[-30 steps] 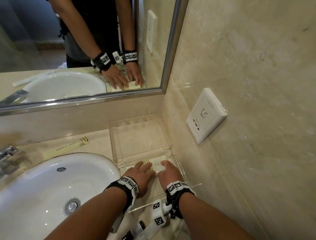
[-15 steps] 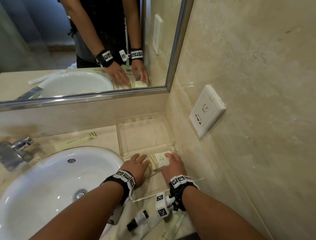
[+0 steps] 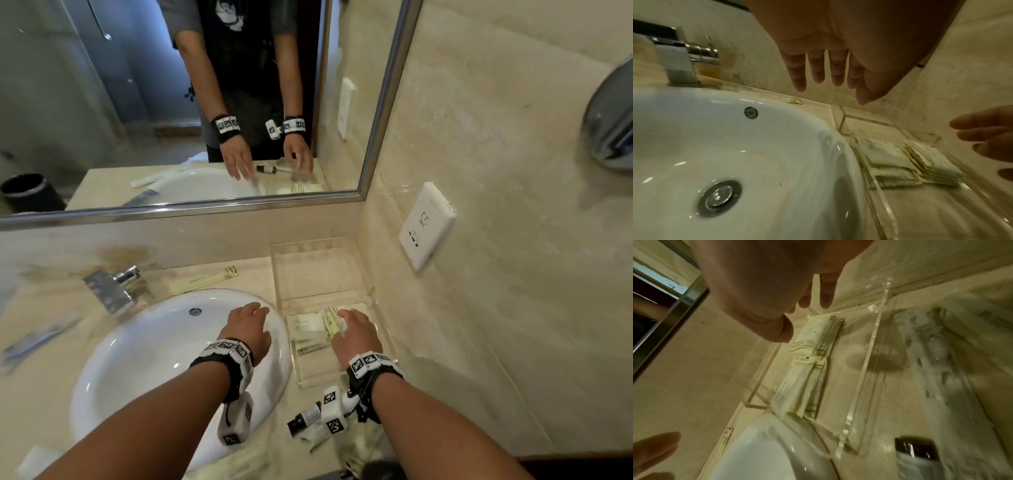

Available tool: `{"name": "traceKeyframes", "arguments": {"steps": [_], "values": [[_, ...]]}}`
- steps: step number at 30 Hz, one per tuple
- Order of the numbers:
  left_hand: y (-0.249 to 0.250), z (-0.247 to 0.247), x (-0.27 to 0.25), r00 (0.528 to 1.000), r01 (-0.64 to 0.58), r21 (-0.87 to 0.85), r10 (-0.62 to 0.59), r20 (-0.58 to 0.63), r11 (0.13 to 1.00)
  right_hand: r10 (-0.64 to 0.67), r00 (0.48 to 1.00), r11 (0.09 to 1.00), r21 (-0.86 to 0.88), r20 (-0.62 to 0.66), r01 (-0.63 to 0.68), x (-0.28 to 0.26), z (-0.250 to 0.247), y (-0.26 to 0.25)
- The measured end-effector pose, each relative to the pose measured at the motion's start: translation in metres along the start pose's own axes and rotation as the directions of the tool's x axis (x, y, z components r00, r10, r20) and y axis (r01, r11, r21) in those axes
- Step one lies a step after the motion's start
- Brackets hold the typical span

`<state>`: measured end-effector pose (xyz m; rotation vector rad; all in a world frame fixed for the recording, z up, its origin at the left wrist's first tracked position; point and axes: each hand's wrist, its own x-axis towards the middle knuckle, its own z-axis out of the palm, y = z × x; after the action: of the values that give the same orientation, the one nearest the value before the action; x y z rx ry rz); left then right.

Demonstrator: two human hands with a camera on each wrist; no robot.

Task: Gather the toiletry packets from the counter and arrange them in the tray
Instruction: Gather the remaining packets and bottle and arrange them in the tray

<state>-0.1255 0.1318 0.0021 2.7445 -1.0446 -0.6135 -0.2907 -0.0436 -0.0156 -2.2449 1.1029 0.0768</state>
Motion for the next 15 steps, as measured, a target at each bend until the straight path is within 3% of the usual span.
{"name": "traceKeyframes", "arguments": {"steps": [15], "values": [[-0.057, -0.008, -0.100, 0.988, -0.040, -0.063, 0.030, -0.149, 0.997, -0.190, 0.976, 0.974, -0.107, 0.102, 0.201, -0.122, 0.056, -0.097]]}}
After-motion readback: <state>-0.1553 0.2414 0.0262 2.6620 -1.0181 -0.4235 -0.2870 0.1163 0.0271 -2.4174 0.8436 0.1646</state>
